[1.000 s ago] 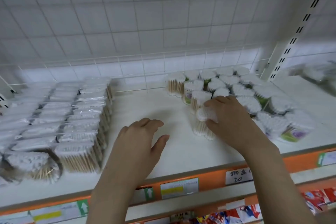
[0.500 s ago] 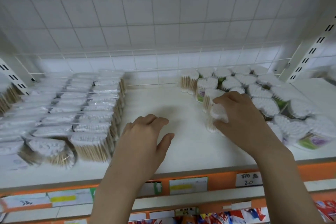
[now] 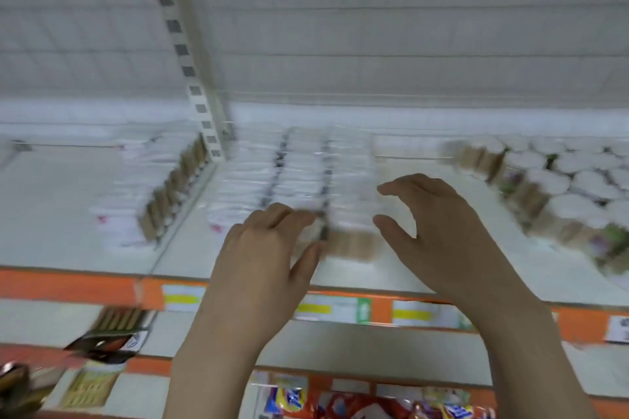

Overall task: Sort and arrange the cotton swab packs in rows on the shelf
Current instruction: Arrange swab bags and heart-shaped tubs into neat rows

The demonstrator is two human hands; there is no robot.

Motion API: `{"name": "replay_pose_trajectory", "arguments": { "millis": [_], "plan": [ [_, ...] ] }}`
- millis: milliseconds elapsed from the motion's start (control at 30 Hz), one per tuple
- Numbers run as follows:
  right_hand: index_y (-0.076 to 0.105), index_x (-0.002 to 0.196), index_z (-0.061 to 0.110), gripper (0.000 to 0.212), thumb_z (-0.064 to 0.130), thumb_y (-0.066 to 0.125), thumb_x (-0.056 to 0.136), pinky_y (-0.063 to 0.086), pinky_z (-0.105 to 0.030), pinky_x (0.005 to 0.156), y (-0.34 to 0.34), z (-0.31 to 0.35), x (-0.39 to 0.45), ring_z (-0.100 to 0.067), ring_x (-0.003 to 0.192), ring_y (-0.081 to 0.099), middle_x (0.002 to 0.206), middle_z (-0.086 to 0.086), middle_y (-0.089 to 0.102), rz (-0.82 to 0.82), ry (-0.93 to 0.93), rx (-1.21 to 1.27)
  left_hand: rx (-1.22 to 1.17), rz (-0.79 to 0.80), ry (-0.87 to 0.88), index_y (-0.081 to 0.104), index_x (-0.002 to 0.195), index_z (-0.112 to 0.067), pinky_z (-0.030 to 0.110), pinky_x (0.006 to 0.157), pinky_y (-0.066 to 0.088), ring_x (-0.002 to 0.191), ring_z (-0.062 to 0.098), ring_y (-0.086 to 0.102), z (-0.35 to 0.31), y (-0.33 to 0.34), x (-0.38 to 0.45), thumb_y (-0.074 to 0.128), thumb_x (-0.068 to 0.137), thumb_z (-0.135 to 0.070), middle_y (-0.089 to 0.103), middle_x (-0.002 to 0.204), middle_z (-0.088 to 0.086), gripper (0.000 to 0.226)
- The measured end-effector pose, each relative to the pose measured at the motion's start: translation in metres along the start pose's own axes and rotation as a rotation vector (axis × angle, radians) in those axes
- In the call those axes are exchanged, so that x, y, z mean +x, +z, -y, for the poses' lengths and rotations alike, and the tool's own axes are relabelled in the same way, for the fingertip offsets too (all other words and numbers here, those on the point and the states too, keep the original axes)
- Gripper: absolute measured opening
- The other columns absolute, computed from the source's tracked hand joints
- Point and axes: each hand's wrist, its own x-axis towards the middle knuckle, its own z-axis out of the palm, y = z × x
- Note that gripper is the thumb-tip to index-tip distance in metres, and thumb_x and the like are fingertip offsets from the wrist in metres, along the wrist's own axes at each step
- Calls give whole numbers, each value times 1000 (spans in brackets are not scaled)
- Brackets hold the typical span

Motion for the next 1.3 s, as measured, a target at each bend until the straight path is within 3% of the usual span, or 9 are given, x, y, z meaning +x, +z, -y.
{"name": "replay_pose_trajectory", "arguments": {
  "millis": [200, 467, 700, 833, 1033, 1300],
  "plan": [
    [60, 116, 15, 29, 21, 59, 87, 33, -23, 88, 73, 128, 12, -21, 105, 50, 110, 0, 59, 102, -74, 75, 77, -69, -171, 67, 106, -12, 46, 77, 50, 91, 31, 61, 124, -81, -71, 66, 82, -20, 64, 100, 4, 26],
    [54, 122, 24, 33, 31, 54, 90, 29, -20, 93, 143, 255, 34, -10, 114, 43, 121, 12, 53, 188, -232, 154, 191, -159, -406, 67, 104, -10, 46, 77, 49, 94, 32, 59, 228, -160, -142, 67, 83, -22, 64, 102, 6, 24],
    [52, 124, 26, 34, 31, 52, 91, 27, -19, 85, 199, 319, 63, -8, 113, 42, 122, 13, 51, 273, -346, 204, 289, -225, -579, 68, 103, -10, 46, 73, 49, 91, 33, 59, 287, -188, -177, 70, 80, -23, 64, 105, 8, 27],
    [55, 122, 23, 32, 27, 52, 91, 31, -22, 88, 233, 351, 83, -9, 111, 44, 120, 11, 54, 293, -386, 249, 335, -278, -637, 66, 106, -11, 44, 73, 50, 90, 31, 60, 322, -201, -185, 69, 80, -24, 66, 100, 5, 29],
    [58, 118, 20, 29, 23, 55, 90, 39, -31, 94, 284, 402, 123, -13, 110, 49, 117, 8, 57, 276, -408, 307, 384, -334, -671, 65, 110, -11, 46, 73, 50, 86, 31, 61, 383, -223, -174, 68, 81, -21, 67, 94, 6, 31],
    [56, 121, 21, 32, 25, 56, 89, 38, -32, 94, 331, 459, 195, -15, 112, 48, 118, 7, 56, 261, -433, 316, 406, -344, -682, 58, 122, -18, 42, 80, 47, 100, 26, 56, 470, -260, -136, 60, 87, -28, 63, 109, 2, 37]
  ]
}}
